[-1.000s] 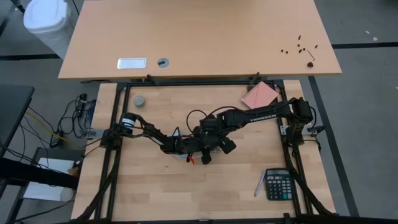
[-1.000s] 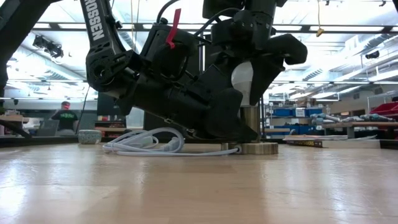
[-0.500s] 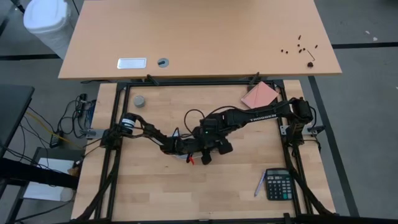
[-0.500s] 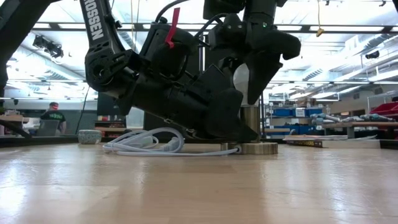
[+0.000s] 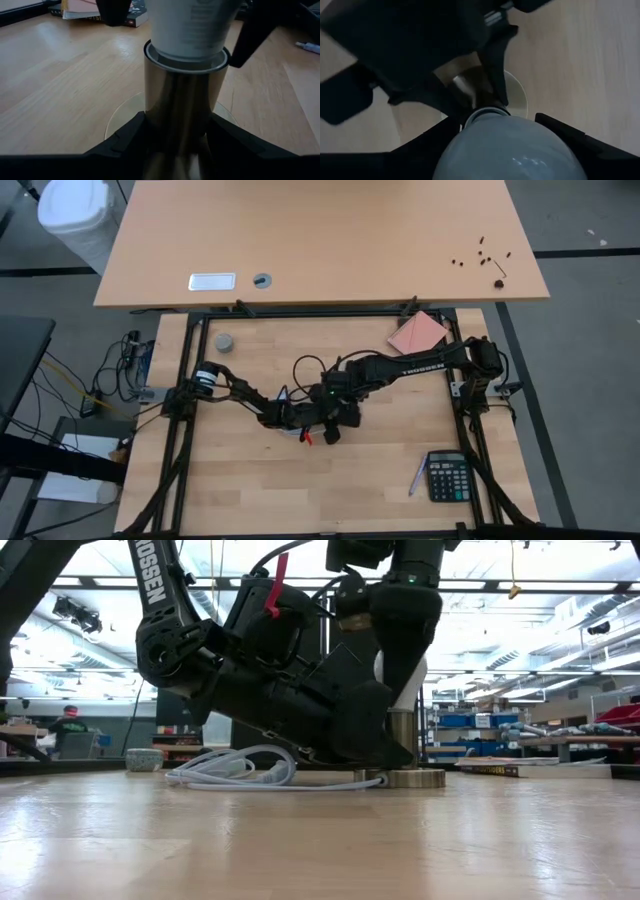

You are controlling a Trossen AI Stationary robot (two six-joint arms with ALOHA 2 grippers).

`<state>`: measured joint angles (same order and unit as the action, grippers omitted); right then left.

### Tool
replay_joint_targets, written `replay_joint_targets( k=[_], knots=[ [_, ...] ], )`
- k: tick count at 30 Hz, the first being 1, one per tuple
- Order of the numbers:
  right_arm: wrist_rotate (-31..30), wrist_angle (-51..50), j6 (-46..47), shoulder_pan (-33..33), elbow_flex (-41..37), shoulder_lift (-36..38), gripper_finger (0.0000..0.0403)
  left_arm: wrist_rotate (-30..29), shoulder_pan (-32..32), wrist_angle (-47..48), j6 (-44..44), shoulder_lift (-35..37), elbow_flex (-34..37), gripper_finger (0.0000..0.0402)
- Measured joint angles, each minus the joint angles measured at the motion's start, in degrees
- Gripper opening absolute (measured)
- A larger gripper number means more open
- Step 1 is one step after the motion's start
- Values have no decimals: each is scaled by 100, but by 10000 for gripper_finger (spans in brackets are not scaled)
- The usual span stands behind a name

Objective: Screw lightbulb
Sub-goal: Insert the lightbulb into the lamp

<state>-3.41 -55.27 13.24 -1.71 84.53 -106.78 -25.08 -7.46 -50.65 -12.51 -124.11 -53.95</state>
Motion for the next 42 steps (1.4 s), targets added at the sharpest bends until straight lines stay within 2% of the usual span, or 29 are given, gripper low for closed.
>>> replay_joint_targets(
  k=[7,16,26,34,42],
  knots=[
    [-14,7,993,3,0,-2,273,-2,0,2,-13,0,0,193],
    [-14,1,1983,25,0,-2,262,-7,0,2,-125,0,2,193],
    [99,25,3240,76,0,-2,279,-46,2,-151,-170,-13,12,193],
    [172,14,2969,93,0,-4,278,-71,11,-180,-184,-13,13,193],
    [163,-194,1883,204,162,-9,318,-79,15,-135,-201,-9,7,193]
  ],
)
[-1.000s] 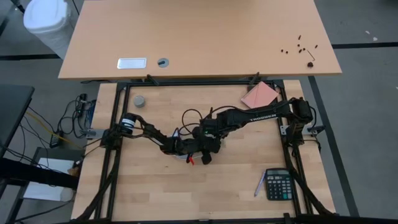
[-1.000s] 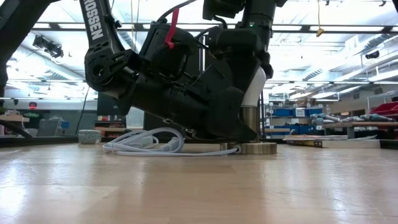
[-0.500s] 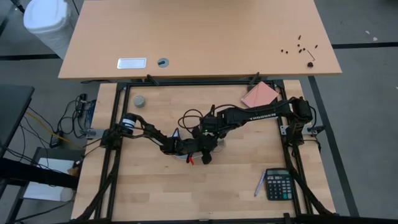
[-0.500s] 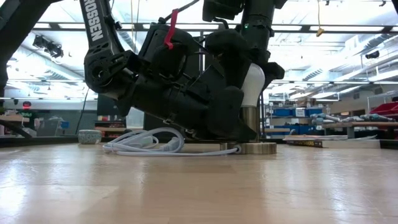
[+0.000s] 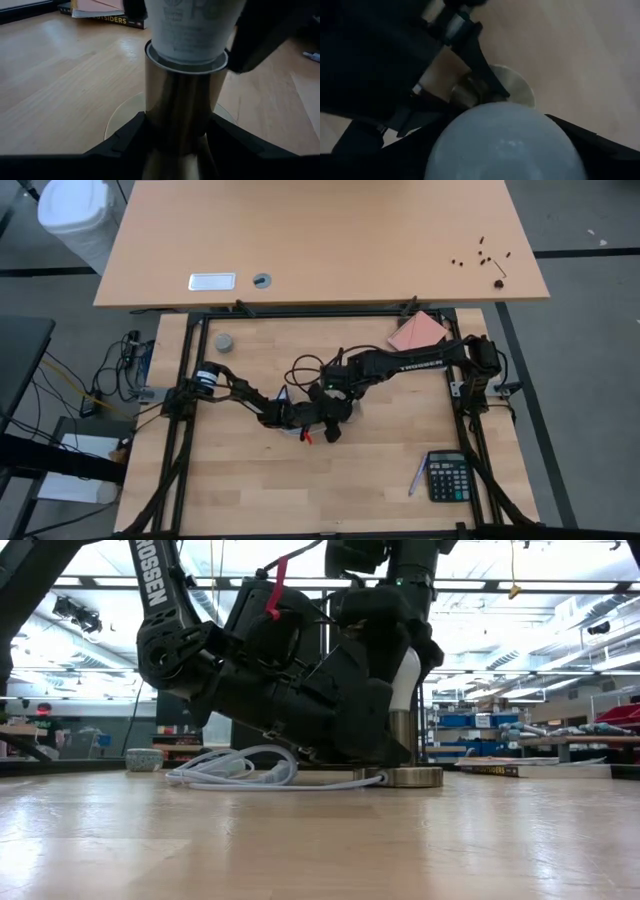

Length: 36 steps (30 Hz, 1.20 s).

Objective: Screw lightbulb
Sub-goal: Insert the lightbulb into the lamp

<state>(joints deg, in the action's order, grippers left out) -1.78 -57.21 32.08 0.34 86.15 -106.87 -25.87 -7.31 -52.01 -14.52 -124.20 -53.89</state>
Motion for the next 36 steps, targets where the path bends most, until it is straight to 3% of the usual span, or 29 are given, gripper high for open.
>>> replay_joint_targets(
  k=[6,14,25,36],
  knots=[
    [-11,-116,-1199,18,181,0,356,2,0,59,11,7,-6,193],
    [-61,-158,-3656,-187,183,4,396,9,-4,79,37,7,-9,193],
    [-272,-150,-7690,-495,191,10,394,50,-15,109,88,11,-11,193],
    [-248,-127,-9176,-402,194,17,381,48,-20,111,97,11,-11,193]
  ],
)
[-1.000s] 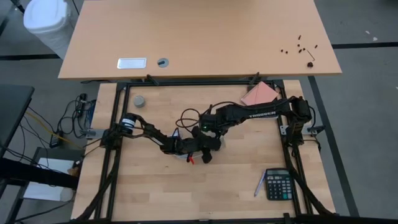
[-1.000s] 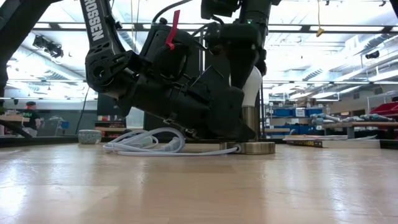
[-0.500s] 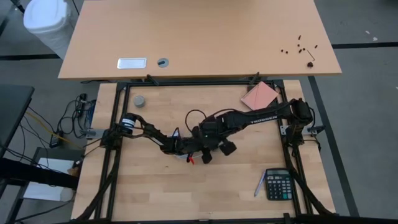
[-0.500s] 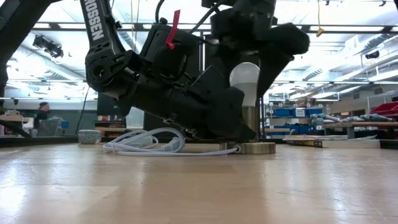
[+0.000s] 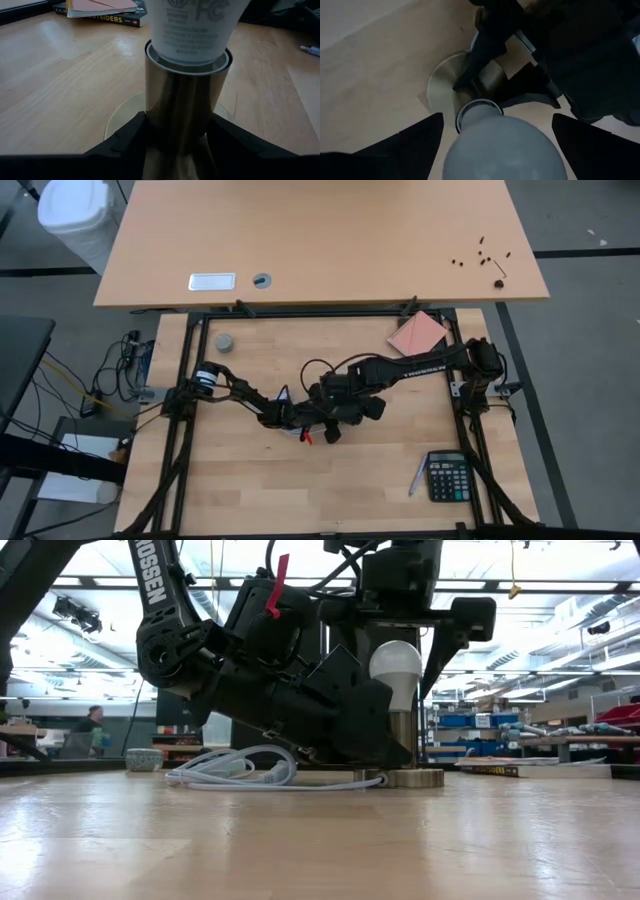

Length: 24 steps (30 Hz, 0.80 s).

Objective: Screw lightbulb
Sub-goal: Insert the lightbulb into the lamp

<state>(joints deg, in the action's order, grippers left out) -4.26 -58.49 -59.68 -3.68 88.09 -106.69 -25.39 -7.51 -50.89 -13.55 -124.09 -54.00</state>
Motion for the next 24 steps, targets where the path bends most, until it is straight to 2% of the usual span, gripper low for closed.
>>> replay_joint_targets(
  k=[5,10,20,24],
  knots=[
    [425,162,-80,122,-130,2,373,-2,0,0,-1,0,0,193],
    [450,361,-342,174,-333,2,373,-2,0,0,-1,0,0,193],
    [606,540,-306,366,-369,2,371,-24,0,9,-1,0,2,193],
    [622,575,-305,388,-369,0,348,-24,0,9,-1,1,2,193]
  ],
)
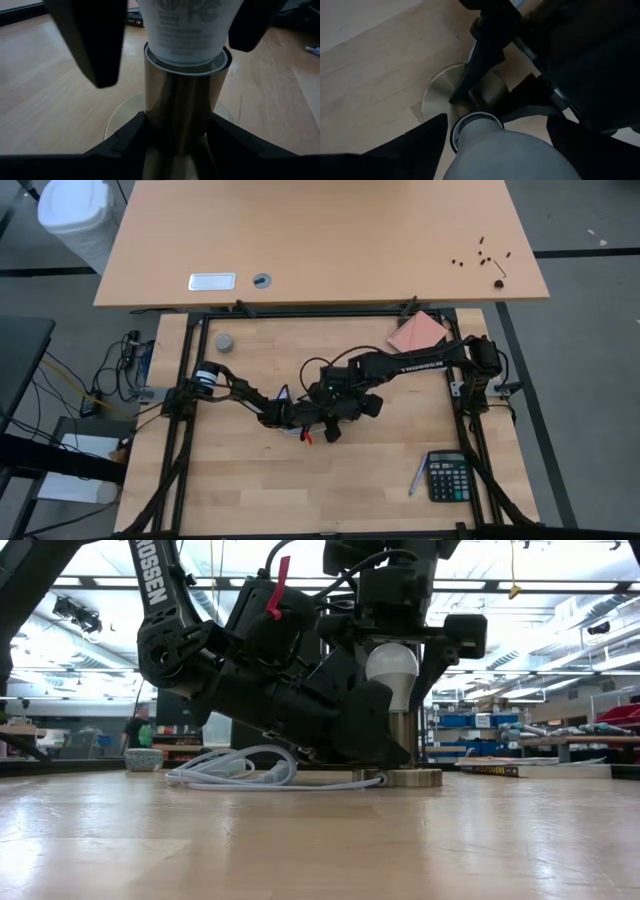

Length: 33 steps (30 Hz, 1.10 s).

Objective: Screw lightbulb
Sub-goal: Insert the lightbulb into the lamp

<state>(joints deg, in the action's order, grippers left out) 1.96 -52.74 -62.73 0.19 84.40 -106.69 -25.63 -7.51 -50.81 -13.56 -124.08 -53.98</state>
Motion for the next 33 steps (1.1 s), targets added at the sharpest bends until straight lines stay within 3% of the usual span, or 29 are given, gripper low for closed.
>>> replay_joint_targets(
  k=[10,23,29,33],
  knots=[
    [-6,-22,10,-77,0,0,250,7,0,5,25,0,0,193],
    [-51,-34,1117,-86,0,-2,260,44,0,4,96,0,0,193],
    [-81,-36,2052,-106,0,-4,250,42,0,7,1,-1,0,193],
    [-203,-10,2870,-155,0,-7,270,44,-4,11,-57,-1,0,193]
  ],
)
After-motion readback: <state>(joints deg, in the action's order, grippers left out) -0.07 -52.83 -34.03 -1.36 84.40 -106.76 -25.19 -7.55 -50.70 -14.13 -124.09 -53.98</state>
